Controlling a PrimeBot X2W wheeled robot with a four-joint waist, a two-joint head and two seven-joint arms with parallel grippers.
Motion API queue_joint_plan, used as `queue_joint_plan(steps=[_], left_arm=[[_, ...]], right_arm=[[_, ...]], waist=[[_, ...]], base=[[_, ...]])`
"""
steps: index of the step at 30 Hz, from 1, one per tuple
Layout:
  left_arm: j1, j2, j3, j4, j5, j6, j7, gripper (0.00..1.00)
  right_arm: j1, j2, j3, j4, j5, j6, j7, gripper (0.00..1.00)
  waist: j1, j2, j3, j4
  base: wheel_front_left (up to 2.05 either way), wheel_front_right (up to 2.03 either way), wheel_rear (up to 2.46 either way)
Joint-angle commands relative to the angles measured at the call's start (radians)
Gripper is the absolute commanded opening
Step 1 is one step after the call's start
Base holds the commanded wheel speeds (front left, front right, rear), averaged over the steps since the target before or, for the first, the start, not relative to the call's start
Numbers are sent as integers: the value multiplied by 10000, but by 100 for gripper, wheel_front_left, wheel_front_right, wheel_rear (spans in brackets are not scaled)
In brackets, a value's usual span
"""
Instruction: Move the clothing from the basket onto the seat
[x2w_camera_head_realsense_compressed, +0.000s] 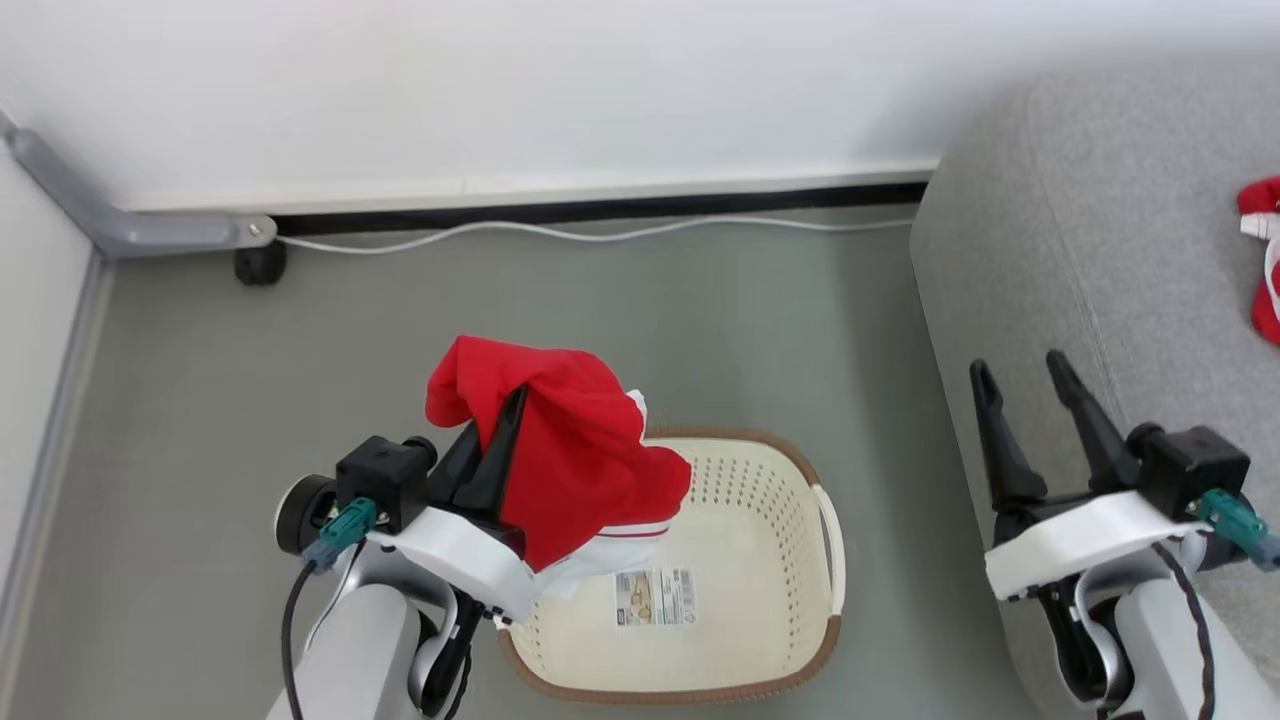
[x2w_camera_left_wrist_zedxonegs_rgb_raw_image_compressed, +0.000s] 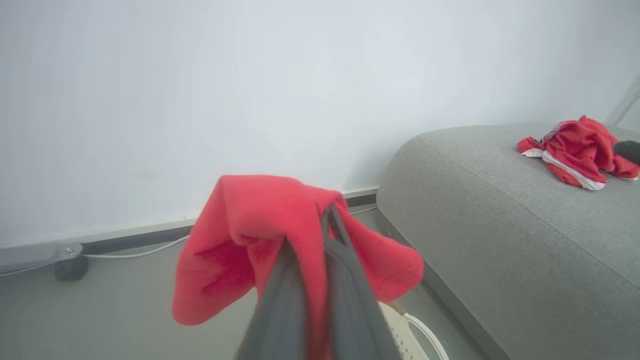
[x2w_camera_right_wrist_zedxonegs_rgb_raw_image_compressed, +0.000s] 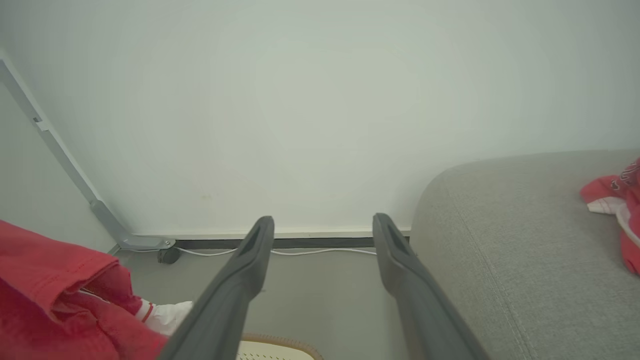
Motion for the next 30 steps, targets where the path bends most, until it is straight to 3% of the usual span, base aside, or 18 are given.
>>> queue_joint_plan(steps=[1,18,30], left_arm=[[7,105,474,-533,175,-94,-104,0],[226,203,901,-2368,644,-146,-105,0],[-378,398,-596,-3905,323,-148,-105,0]], right_arm=[[155,27,189,-134,-153,29,-57,100],[1327,440,226,274,-450,29,-57,100],[1524,549,326,439,-531,29,-57,100]], waist=[[0,-1,-543,285],[0,-1,-1789,646],[0,-1,-1942,678]], base=[[0,0,0],[0,0,0],[0,0,0]])
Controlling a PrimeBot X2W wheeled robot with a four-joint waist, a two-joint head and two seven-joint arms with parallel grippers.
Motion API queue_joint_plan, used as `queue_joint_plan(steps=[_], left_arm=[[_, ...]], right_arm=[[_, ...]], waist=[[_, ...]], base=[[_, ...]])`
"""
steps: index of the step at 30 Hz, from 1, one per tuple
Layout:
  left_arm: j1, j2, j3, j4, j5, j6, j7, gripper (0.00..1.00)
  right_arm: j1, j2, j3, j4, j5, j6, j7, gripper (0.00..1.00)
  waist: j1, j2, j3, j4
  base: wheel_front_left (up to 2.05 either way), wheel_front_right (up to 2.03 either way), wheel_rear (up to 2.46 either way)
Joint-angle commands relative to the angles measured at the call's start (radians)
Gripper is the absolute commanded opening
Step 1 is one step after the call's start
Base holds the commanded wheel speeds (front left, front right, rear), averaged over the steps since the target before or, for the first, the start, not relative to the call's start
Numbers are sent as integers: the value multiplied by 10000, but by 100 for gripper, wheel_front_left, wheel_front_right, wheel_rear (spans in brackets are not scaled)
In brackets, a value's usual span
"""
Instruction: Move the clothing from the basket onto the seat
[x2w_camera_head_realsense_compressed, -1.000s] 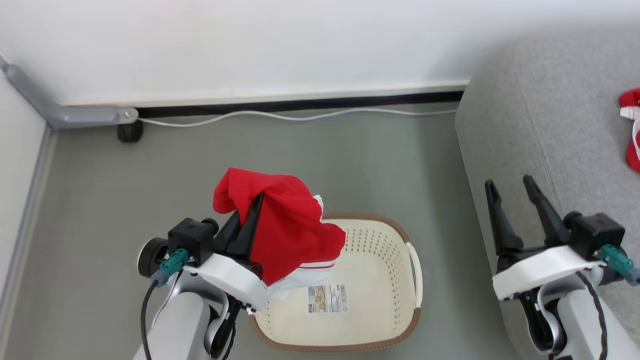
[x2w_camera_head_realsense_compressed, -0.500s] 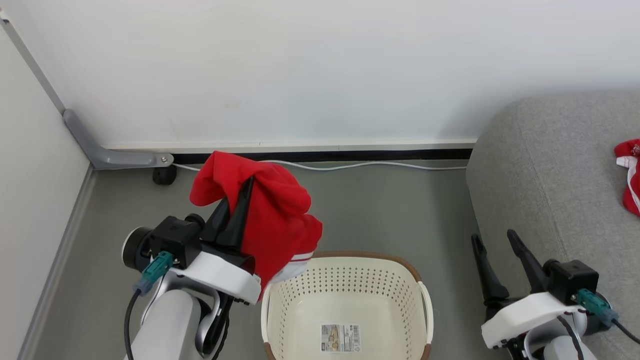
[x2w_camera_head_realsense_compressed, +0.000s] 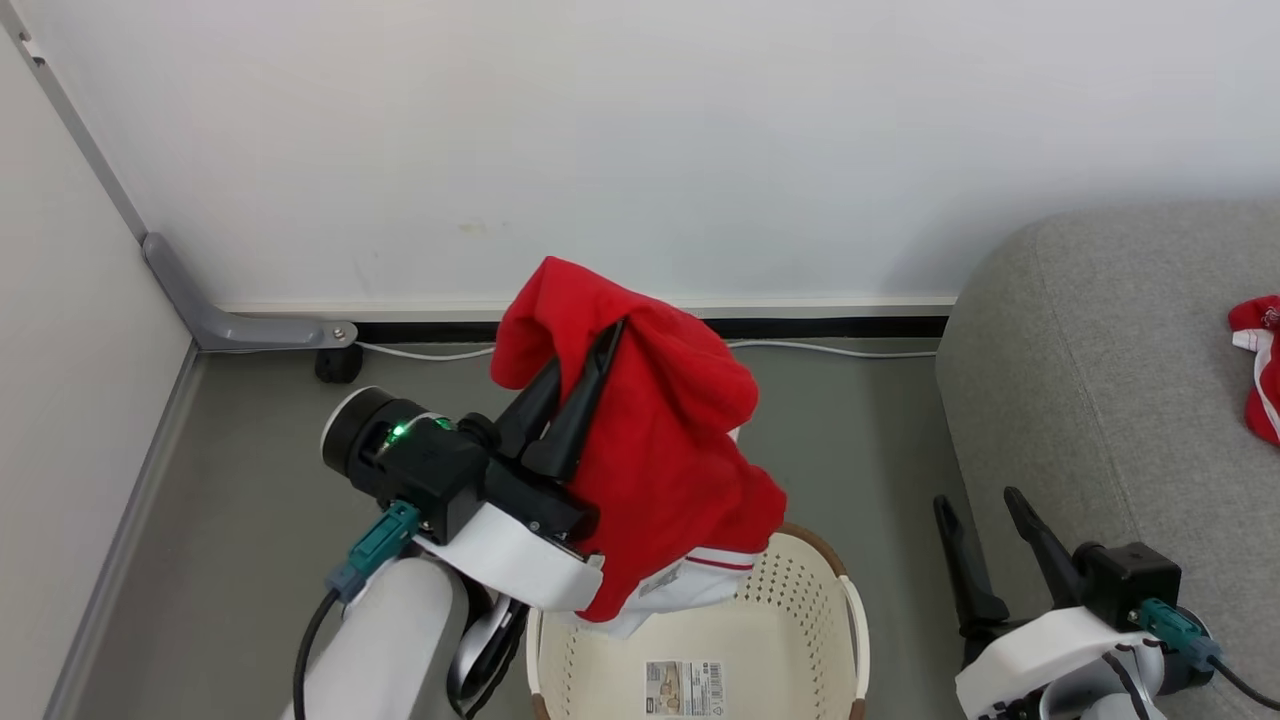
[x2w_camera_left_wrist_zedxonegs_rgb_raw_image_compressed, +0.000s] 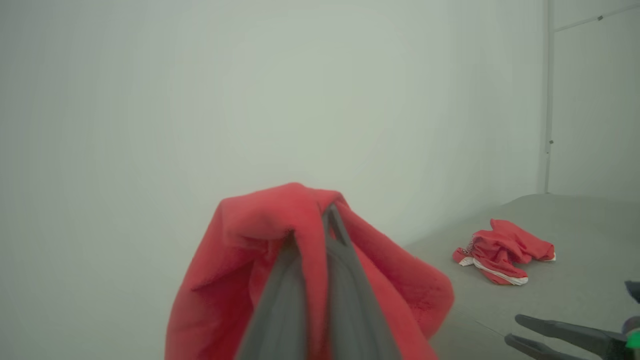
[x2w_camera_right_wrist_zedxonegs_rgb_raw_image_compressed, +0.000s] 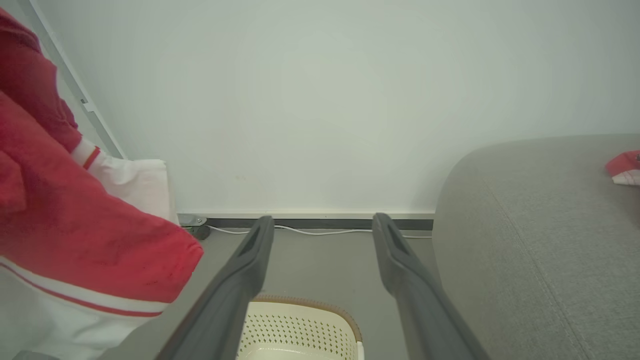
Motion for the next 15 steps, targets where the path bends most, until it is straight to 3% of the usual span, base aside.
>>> queue_joint_plan(steps=[1,15], left_arm=[[-565,110,220,-358,-83,-72,-87,0],[-1056,-24,-559,-252,-349,-72,-87,0]], right_arm=[[-100,-14,249,-177,-75,29,-59,100],[-330,-88,523,-314,22,29,-59,100]], waist=[[0,0,9,-5],[0,0,327,-103]], base=[[0,0,0],[0,0,0]])
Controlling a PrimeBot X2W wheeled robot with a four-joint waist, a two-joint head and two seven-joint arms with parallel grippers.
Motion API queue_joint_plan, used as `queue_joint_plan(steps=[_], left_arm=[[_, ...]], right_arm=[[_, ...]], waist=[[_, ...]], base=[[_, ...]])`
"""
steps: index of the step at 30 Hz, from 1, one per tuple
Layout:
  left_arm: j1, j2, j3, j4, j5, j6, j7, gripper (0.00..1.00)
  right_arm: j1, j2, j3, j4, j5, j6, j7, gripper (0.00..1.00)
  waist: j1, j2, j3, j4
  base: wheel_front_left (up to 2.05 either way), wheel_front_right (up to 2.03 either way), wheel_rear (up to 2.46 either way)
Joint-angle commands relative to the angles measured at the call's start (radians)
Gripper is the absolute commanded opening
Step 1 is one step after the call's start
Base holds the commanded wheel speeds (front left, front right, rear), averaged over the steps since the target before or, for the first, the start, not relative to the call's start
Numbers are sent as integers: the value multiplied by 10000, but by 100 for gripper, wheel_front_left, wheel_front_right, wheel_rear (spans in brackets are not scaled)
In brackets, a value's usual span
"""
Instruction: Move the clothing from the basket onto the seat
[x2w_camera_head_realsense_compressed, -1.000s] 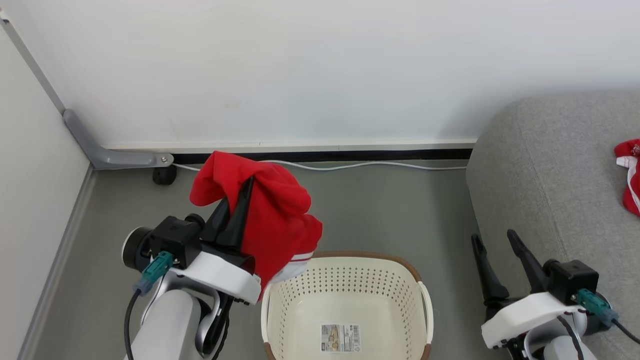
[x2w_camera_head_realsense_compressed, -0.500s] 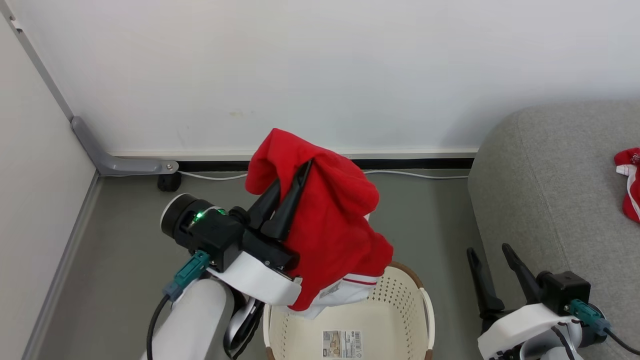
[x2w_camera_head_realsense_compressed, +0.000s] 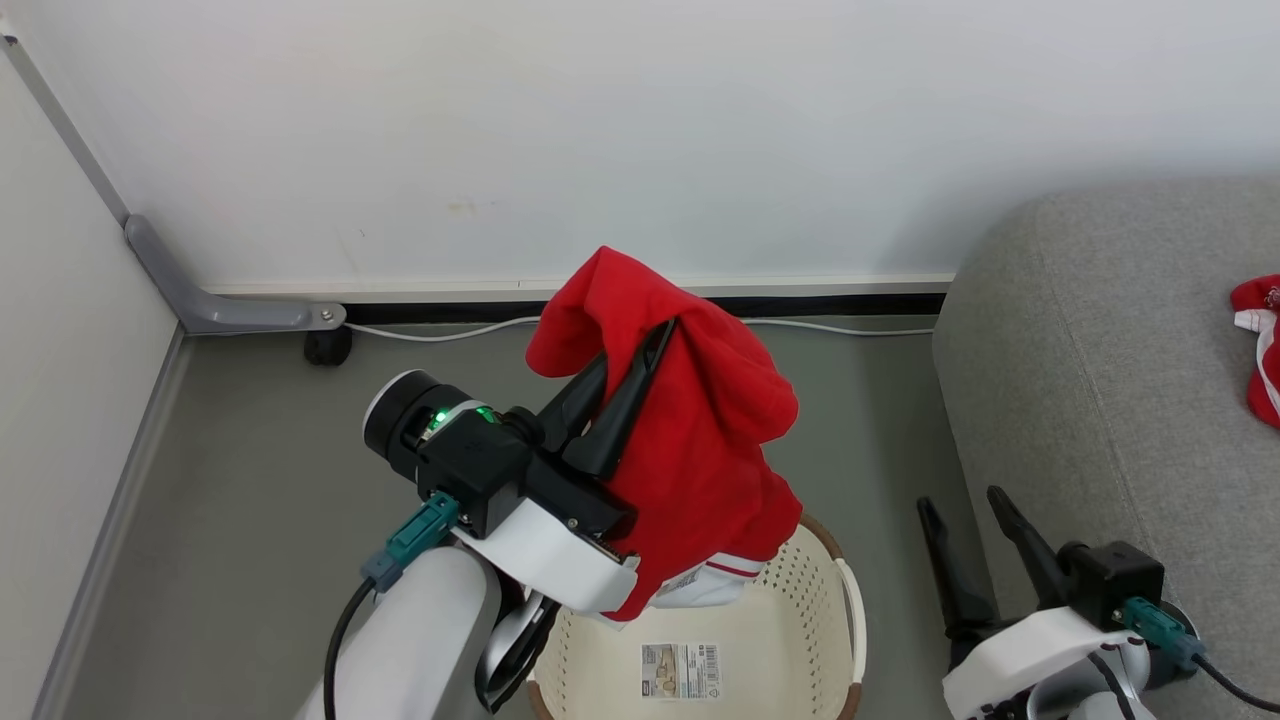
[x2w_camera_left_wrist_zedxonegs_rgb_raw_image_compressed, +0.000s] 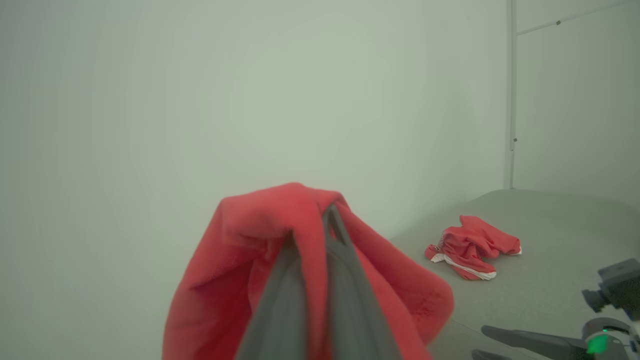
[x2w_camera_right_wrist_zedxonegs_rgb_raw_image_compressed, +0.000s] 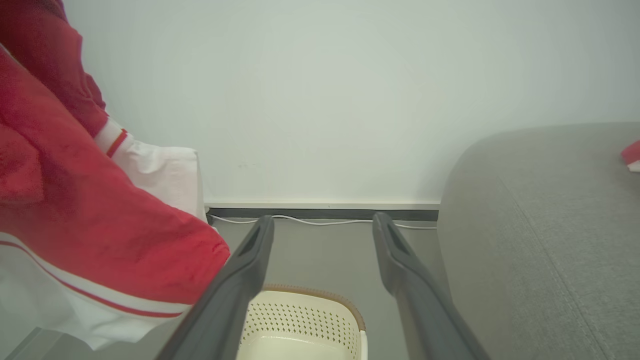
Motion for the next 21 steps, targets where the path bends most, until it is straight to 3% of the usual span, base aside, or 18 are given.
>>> queue_joint_plan(steps=[1,13,21], left_arm=[[-587,32,315,-219,-87,-72,-61,0],[-713,-47,17,-103,-110,-72,-61,0],[-835,-85,-449,-131,-187,-73,-61,0]], right_arm=[[-329,-79,353,-347,68,29,-59,100],[-1743,-1366,3659,-1771,1516,29,-59,100],[-3013,-2338,5627,-1873,2268,29,-59,100]], waist=[[0,-1,30,-5],[0,-1,321,96],[0,-1,392,289]], base=[[0,0,0],[0,0,0],[0,0,0]])
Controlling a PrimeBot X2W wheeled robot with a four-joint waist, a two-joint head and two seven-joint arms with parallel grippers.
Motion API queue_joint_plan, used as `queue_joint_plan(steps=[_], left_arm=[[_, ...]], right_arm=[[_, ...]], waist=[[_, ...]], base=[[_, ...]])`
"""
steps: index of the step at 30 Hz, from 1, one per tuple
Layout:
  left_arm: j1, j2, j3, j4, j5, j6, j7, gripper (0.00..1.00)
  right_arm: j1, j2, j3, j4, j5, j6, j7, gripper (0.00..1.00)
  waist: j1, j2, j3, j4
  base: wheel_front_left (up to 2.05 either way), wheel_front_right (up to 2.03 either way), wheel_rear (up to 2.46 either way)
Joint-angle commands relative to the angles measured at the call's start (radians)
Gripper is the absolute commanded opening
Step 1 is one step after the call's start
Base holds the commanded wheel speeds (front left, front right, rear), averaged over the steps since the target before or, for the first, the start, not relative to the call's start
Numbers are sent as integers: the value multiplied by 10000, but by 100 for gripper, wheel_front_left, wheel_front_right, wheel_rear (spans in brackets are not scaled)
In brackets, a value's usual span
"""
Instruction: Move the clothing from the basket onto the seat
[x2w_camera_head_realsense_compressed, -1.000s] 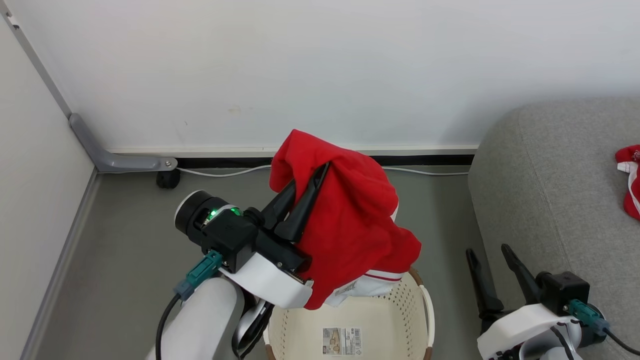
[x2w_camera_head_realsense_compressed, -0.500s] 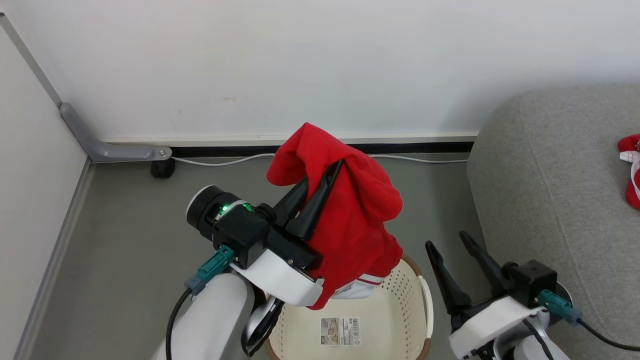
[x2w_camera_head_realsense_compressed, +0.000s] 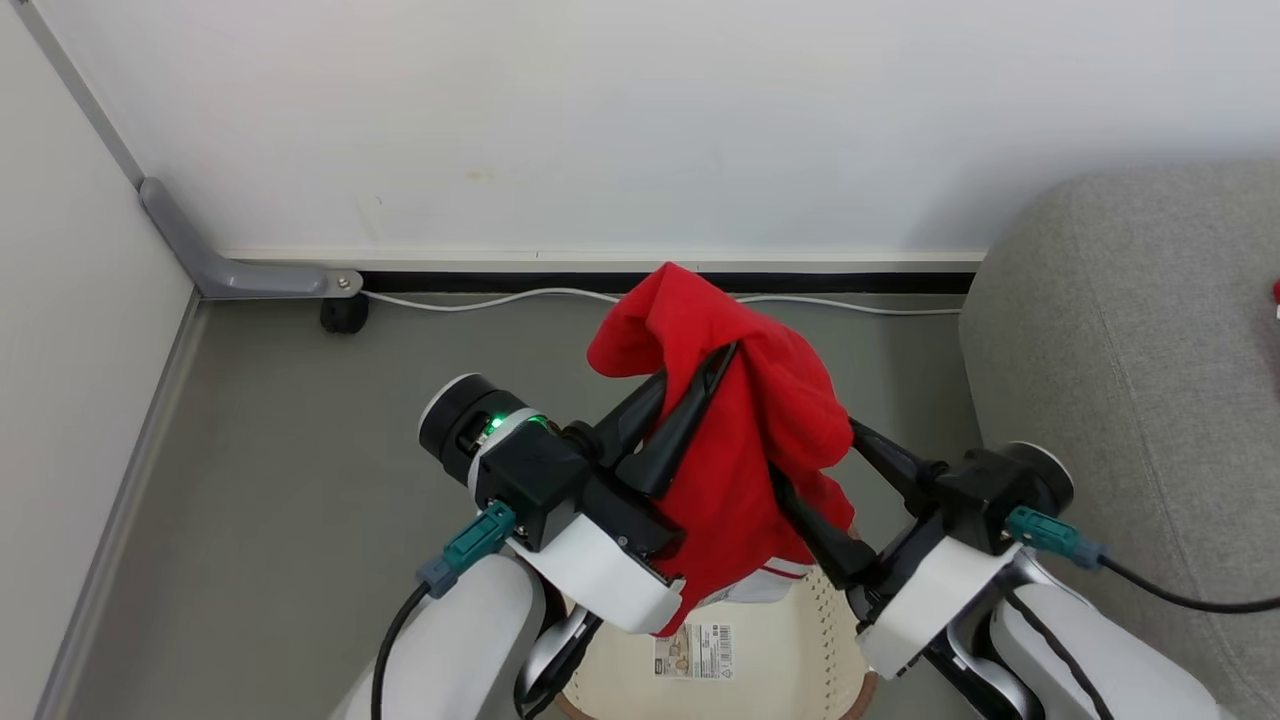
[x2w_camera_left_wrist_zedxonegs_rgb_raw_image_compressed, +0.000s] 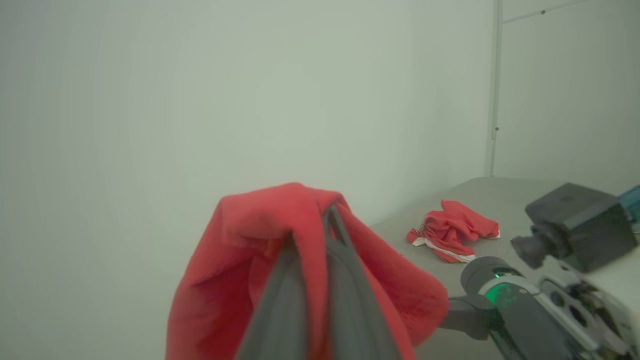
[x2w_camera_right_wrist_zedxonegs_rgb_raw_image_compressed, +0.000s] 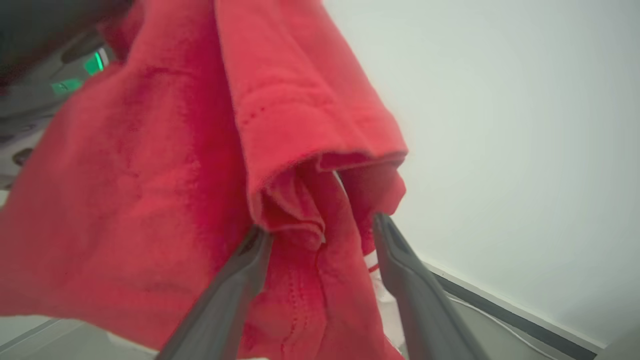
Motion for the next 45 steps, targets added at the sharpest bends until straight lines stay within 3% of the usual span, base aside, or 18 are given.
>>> queue_joint_plan(steps=[1,12,13,15,24,25,27,45], left_arm=[[-635,52,241,-295,-93,-73,-61,0],[-788,17,-572,-252,-328,-73,-61,0],[-777,15,-591,-217,-350,-73,-61,0],[-762,12,-595,-166,-387,-73,-61,0],[-686,8,-350,102,-345,-73,-61,3],[-673,7,-348,120,-403,-73,-61,31],[-635,21,-381,212,-557,-73,-61,100],[-380,712,-964,901,-1180,-73,-61,100]], right_arm=[[-399,-135,284,-189,184,27,-59,100],[-2324,-559,3016,946,1552,27,-59,100],[-2476,-539,3186,1050,1706,27,-59,85],[-2674,-478,3360,1198,1957,27,-59,0],[-2569,-429,3073,1138,2168,27,-59,0],[-2518,-445,2996,1097,2142,27,-59,0],[-2398,-481,2759,1008,2083,27,-59,0],[-1061,-904,-262,209,1314,27,-59,0]], waist=[[0,-1,22,67],[0,-1,41,606],[0,-1,45,638],[0,-1,71,690],[0,-1,229,528],[0,-1,234,481],[0,-1,238,387],[0,-1,179,-681]], base=[[0,0,0],[0,0,0],[0,0,0],[0,0,0],[0,0,0],[0,0,0],[0,0,0],[0,0,0]])
